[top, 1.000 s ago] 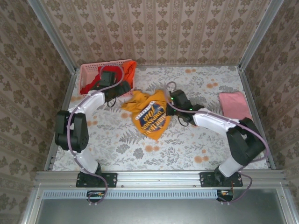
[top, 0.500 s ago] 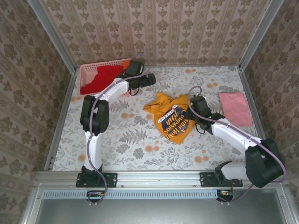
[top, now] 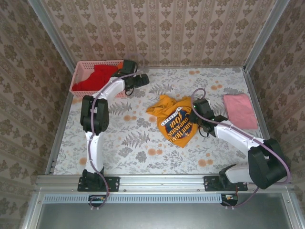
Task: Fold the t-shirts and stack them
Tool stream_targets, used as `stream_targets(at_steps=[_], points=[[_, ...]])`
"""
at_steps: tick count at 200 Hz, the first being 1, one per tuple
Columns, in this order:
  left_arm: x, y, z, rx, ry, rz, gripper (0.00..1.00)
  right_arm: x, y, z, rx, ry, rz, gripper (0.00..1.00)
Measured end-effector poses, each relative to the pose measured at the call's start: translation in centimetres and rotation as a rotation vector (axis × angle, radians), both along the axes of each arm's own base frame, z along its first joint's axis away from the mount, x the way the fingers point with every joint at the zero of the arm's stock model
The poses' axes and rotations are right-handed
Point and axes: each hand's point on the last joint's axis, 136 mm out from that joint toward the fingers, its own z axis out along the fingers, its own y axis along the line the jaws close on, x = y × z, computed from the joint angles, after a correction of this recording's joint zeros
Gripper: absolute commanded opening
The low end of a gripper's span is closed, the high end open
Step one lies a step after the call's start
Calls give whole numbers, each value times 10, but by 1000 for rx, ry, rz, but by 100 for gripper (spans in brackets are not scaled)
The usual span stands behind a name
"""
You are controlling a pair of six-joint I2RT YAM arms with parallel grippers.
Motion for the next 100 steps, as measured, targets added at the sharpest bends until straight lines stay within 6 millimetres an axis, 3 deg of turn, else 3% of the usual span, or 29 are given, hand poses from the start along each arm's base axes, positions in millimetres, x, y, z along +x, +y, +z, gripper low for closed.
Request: stream_targets(at_steps=[34,100], points=[[0,12,-7,17,14,21,94,2,4,-4,6,16,10,0],[1,20,-1,16,2,29,96,14,9,13,14,-24,27,0]])
